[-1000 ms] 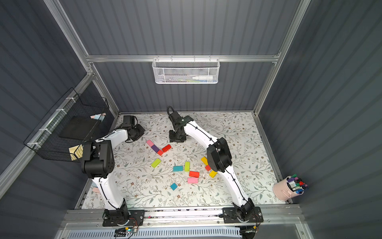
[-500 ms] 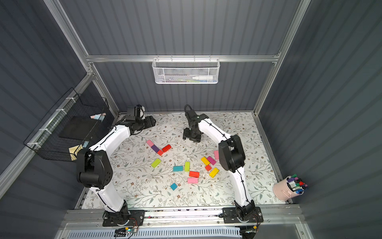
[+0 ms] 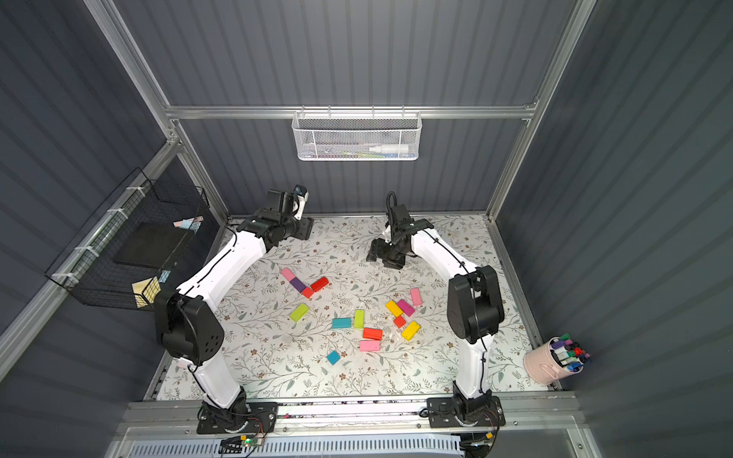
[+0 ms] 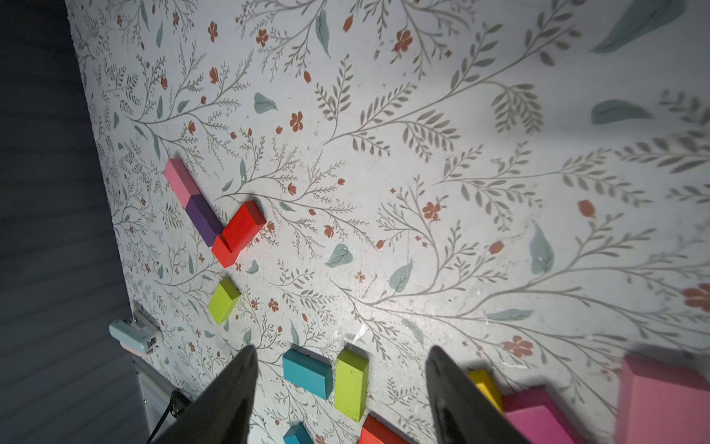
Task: Assemble the letter v with building blocks
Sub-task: Adjust the building block at the center of the board.
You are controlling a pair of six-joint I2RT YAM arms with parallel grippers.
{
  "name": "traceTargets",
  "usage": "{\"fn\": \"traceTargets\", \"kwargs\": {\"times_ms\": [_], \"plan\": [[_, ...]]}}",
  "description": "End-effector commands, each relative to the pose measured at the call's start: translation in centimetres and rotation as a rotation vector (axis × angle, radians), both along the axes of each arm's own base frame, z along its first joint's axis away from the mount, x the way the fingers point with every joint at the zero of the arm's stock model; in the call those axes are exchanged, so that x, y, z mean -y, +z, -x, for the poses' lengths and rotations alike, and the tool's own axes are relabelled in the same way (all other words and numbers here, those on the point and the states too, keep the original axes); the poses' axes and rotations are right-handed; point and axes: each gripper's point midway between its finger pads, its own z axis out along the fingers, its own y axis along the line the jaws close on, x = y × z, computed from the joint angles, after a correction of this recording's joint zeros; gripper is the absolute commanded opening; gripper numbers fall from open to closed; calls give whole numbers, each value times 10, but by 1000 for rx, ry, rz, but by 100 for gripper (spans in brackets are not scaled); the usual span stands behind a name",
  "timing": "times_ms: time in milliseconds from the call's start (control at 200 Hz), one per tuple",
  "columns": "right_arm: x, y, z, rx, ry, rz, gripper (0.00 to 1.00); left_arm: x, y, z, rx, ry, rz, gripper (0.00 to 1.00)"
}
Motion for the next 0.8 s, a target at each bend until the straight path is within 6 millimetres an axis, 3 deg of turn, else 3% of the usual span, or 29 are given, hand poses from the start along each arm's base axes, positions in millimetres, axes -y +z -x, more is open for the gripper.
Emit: {"fn": "traceTargets", "kwargs": {"times_ms": [0, 70, 150, 275, 310, 435, 550, 690, 795], "plan": [[-6, -1, 12, -37, 79, -63, 70, 11, -32, 4, -50, -152, -104, 71], [-2, -2, 16, -38, 92, -58, 69, 23, -35, 7, -56, -226, -84, 70], [3, -2, 18, -43, 98, -58, 70, 37, -55, 18, -108, -308, -58, 70], [8, -1, 17, -45, 93, -77, 70, 37, -124, 39, -321, -308, -75, 68], [8, -1, 16, -43, 92, -82, 70, 39, -136, 43, -343, -307, -81, 68], [9, -8, 14, -56, 86, -85, 69, 64, -140, 54, -346, -362, -36, 68], [9, -14, 14, -76, 85, -90, 69, 61, -152, 58, -387, -344, -60, 68], [9, -18, 15, -87, 79, -92, 69, 67, -139, 56, -350, -366, -32, 68], [11, -21, 17, -95, 73, -86, 68, 62, -147, 61, -386, -332, -38, 67]]}}
